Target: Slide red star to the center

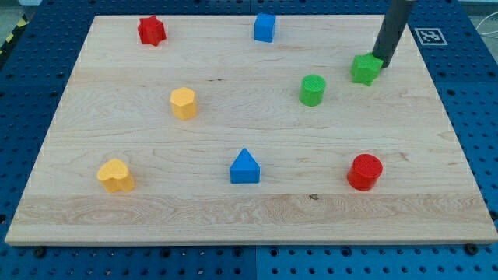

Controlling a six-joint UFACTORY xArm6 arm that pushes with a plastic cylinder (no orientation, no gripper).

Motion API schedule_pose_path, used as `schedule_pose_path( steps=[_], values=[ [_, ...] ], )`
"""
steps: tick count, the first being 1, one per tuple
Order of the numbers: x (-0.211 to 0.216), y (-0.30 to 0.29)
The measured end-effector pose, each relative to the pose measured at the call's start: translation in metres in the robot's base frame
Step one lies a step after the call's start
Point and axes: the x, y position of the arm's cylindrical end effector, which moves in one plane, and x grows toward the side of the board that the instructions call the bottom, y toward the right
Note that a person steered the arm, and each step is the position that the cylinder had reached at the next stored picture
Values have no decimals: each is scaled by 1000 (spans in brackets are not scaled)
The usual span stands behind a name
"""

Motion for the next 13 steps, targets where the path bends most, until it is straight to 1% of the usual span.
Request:
schedule_pose_path(
  steps=[2,4,5,7,8,9,11,13],
  values=[
    [4,-43],
    [27,-70],
    [28,-70],
    [25,-37],
    [25,-37],
    [21,-47],
    [-7,-64],
    [-17,-127]
  ],
)
